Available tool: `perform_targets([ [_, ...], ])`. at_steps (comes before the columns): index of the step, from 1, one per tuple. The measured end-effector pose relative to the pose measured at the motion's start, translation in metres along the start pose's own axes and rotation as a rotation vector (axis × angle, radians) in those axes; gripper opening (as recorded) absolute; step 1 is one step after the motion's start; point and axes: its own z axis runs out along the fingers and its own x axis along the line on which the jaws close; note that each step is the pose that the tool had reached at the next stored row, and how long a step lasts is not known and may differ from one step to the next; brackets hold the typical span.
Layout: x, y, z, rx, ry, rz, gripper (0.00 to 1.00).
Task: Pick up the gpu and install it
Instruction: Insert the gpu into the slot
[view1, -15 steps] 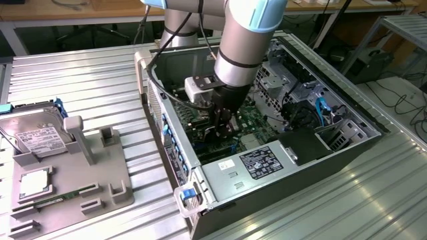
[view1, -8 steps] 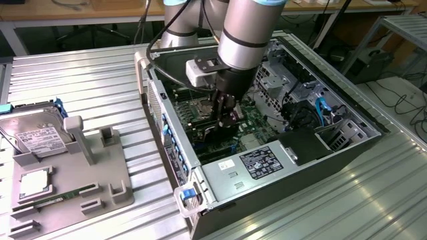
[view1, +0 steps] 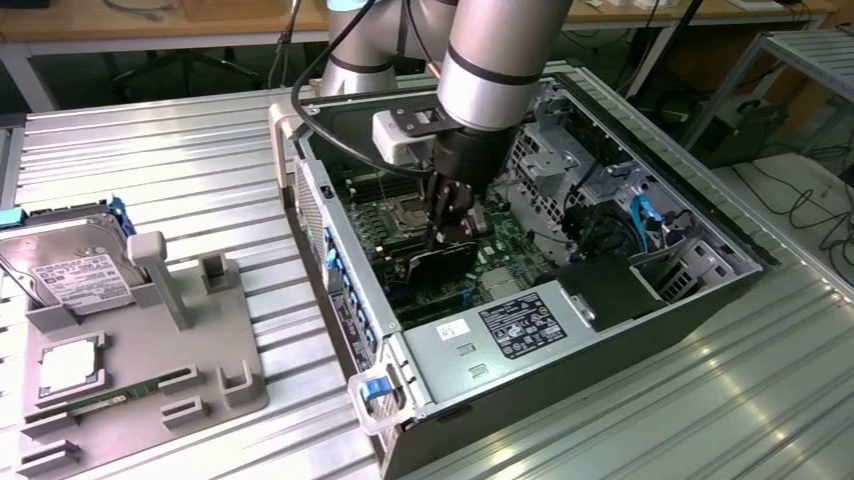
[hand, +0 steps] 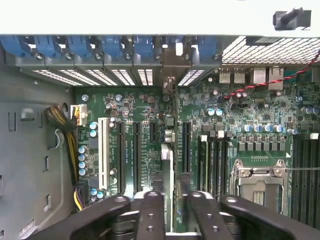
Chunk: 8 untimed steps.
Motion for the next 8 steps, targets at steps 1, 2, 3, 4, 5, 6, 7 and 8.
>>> perform_targets([
  [1, 0.0, 0.0, 0.0, 0.0, 0.0001, 0.0, 0.14],
  [2, 0.0, 0.0, 0.0, -0.0001, 0.0001, 0.0, 0.11],
  [3, 0.0, 0.0, -0.0001, -0.0001, 0.0002, 0.0, 0.11],
  [4, 0.0, 0.0, 0.0, -0.0001, 0.0001, 0.0, 0.11],
  [5, 0.0, 0.0, -0.0001, 0.0, 0.0001, 0.0, 0.11],
  [6, 0.0, 0.0, -0.0001, -0.0001, 0.0002, 0.0, 0.11],
  [7, 0.0, 0.0, 0.0, -0.0001, 0.0001, 0.0, 0.11],
  [8, 0.0, 0.0, -0.0001, -0.0001, 0.0002, 0.0, 0.11],
])
